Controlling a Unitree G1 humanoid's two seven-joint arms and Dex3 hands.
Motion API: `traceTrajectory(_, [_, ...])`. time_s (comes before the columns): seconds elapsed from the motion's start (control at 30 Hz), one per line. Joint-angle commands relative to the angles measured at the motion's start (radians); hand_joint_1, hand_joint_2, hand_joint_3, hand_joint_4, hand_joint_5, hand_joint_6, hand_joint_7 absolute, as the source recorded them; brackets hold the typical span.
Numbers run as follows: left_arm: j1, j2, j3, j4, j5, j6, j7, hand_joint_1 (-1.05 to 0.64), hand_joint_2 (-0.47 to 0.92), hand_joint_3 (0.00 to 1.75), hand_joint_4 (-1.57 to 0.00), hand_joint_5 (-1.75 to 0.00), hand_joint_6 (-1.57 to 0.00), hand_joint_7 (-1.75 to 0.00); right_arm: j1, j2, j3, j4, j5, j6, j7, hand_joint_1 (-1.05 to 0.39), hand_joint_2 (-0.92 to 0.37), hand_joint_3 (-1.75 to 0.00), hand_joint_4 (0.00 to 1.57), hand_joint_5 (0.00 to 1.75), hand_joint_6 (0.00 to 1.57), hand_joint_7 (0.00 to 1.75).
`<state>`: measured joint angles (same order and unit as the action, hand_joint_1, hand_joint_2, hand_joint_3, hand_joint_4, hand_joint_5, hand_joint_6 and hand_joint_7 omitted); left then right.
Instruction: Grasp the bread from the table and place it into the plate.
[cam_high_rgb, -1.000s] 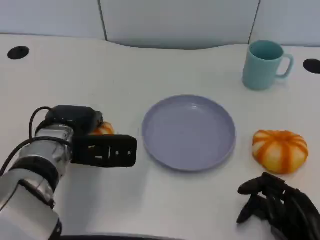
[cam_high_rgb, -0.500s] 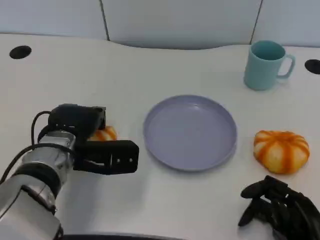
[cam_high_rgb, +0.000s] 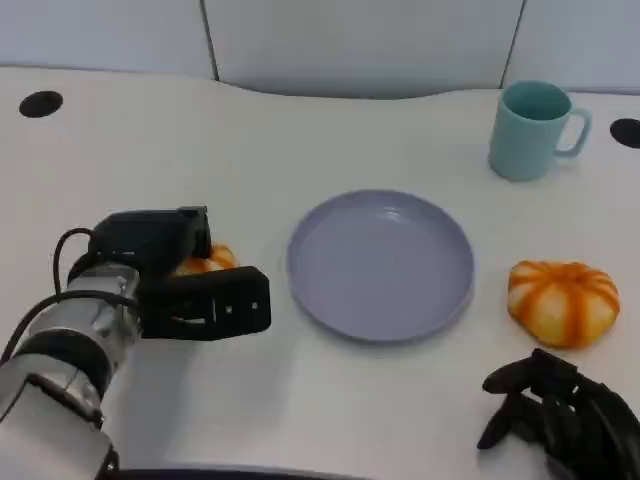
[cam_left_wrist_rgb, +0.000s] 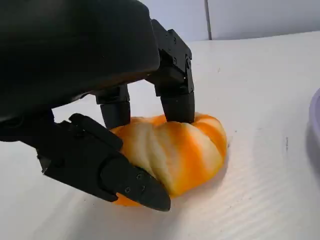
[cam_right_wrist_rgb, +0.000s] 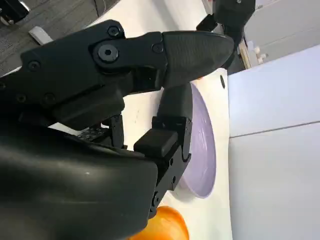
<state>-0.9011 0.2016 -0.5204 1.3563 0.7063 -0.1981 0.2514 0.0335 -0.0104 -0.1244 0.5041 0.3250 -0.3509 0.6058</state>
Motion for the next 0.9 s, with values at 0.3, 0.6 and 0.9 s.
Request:
traceTrajectory(0.3, [-0.059, 0.083, 0.070, -0.020, -0.049, -0.138, 0.051, -0.14, 0.92, 0.17, -0.66, -1.75, -0.46, -1.75, -0.011, -0.008, 0.009, -0.021, -0.016, 0.057, -0.058, -0.41, -0.92, -0.38, 0.61, 1.53, 0.66, 1.04])
traceTrajectory(0.6, [-0.091, 0.099, 0.082, -0.029, -0.056, -0.206, 0.089, -0.10, 0.89, 0.11, -0.78, -1.75, -0.57, -1.75, -0.001, -0.004, 0.025, -0.064, -0.027, 0.097, -0.085, -0.42, -0.92, -0.38, 0.61, 1.54, 0.66, 1.07])
traceTrajectory(0.9, [-0.144, 0.059, 0.019, -0.051, 0.001, -0.292, 0.119, -0.14, 0.90, 0.10, -0.85, -1.75, -0.64, -1.75, -0.002, -0.002, 0.027, -0.058, -0.035, 0.086, -0.083, -0.41, -0.92, -0.38, 0.61, 1.56, 0.65, 1.07])
